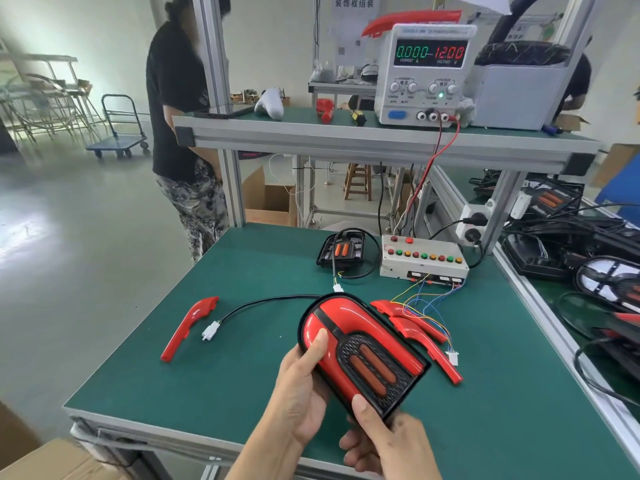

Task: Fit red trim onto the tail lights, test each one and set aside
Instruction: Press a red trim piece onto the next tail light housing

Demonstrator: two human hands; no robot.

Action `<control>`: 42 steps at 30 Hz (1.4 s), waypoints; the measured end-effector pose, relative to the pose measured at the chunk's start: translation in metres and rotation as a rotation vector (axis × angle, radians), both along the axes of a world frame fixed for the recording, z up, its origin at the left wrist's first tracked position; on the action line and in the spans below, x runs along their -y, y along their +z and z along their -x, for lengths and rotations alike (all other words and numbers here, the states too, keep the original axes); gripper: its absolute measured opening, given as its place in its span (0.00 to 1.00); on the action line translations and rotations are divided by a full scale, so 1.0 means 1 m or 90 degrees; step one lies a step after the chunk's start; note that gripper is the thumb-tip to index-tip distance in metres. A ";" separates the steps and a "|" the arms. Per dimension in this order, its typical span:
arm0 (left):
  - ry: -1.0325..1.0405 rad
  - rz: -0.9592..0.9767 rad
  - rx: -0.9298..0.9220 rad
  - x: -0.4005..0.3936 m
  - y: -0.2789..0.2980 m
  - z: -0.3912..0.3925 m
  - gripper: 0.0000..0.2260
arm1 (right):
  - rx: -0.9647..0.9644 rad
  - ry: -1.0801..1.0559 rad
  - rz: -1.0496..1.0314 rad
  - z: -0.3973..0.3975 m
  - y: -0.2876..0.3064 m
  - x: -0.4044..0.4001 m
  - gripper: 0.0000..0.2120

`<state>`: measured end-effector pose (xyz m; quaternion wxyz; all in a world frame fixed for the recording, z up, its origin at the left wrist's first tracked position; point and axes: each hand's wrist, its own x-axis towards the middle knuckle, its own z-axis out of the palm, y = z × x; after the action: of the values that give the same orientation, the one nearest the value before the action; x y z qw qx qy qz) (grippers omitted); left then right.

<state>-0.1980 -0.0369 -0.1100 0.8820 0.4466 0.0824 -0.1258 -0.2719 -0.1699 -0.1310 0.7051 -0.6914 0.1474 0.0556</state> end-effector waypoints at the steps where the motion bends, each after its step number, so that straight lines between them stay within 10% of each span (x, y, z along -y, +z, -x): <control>1: 0.000 0.003 -0.009 0.001 0.000 0.000 0.20 | 0.000 -0.004 -0.005 0.000 0.001 0.000 0.19; 25: -0.075 0.055 0.026 0.002 -0.006 0.004 0.28 | 0.035 -0.016 -0.070 0.007 -0.005 0.000 0.26; 32: -0.057 -0.024 0.032 -0.007 -0.003 0.003 0.25 | -0.012 0.153 0.145 0.011 0.017 0.019 0.32; 38: -0.021 -0.078 0.006 -0.011 0.001 0.002 0.21 | 0.046 -0.107 0.226 0.006 0.020 0.051 0.13; 42: -0.059 -0.040 -0.053 0.008 -0.005 0.014 0.22 | 0.024 -0.069 0.227 -0.001 0.024 0.052 0.34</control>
<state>-0.2116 -0.0449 -0.1149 0.8567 0.4715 0.1025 -0.1823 -0.2706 -0.2214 -0.1065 0.5758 -0.7975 0.1787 -0.0220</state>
